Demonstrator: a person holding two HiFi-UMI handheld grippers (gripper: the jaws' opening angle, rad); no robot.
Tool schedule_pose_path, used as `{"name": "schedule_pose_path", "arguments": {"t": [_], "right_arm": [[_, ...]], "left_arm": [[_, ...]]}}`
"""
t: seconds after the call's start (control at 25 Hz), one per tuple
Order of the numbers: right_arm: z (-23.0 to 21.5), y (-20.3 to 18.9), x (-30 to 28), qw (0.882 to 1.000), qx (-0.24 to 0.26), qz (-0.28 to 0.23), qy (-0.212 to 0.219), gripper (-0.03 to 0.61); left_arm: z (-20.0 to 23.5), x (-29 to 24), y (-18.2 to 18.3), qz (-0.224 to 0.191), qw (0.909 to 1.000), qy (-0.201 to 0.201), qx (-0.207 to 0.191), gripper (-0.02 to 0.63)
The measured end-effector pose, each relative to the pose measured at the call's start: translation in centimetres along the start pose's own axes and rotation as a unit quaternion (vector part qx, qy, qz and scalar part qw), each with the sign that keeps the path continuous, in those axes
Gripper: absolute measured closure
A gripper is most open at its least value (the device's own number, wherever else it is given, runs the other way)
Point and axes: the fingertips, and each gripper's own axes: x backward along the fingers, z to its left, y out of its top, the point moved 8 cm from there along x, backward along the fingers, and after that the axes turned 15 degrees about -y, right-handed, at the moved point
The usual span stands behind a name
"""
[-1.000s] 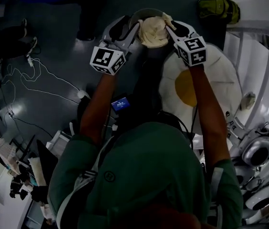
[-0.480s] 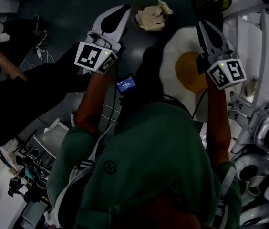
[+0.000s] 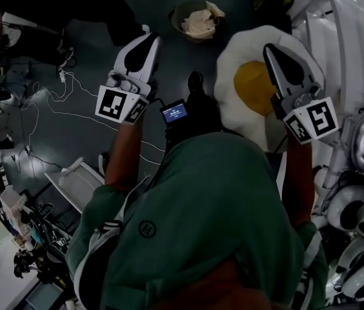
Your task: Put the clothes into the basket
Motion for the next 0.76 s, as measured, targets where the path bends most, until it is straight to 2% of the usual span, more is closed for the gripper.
{"name": "schedule_pose_path", "arguments": {"t": [0.2, 0.44, 0.6, 0.76], "right_arm": [[3.4, 1.4, 3.1, 1.000, 0.003, 0.017, -0.009, 0.574], [6.7, 1.3, 4.7, 0.998, -0.010, 0.039, -0.045, 0.575], [8.3, 1.2, 3.5, 0.997, -0.017, 0.039, -0.061, 0.574], [10.2, 0.9, 2.1, 0.995, -0.029, 0.050, -0.076, 0.574]], "left_arm": [[-0.4, 3.9, 1.1, 0.022, 0.9996, 0.014, 0.011, 0.598], [1.7, 7.6, 1.4, 0.013, 0.9994, 0.012, 0.030, 0.598], [3.5, 9.4, 1.9, 0.003, 0.9993, 0.011, 0.034, 0.598], [5.1, 11.1, 1.8, 0.010, 0.9988, 0.005, 0.047, 0.598]]}}
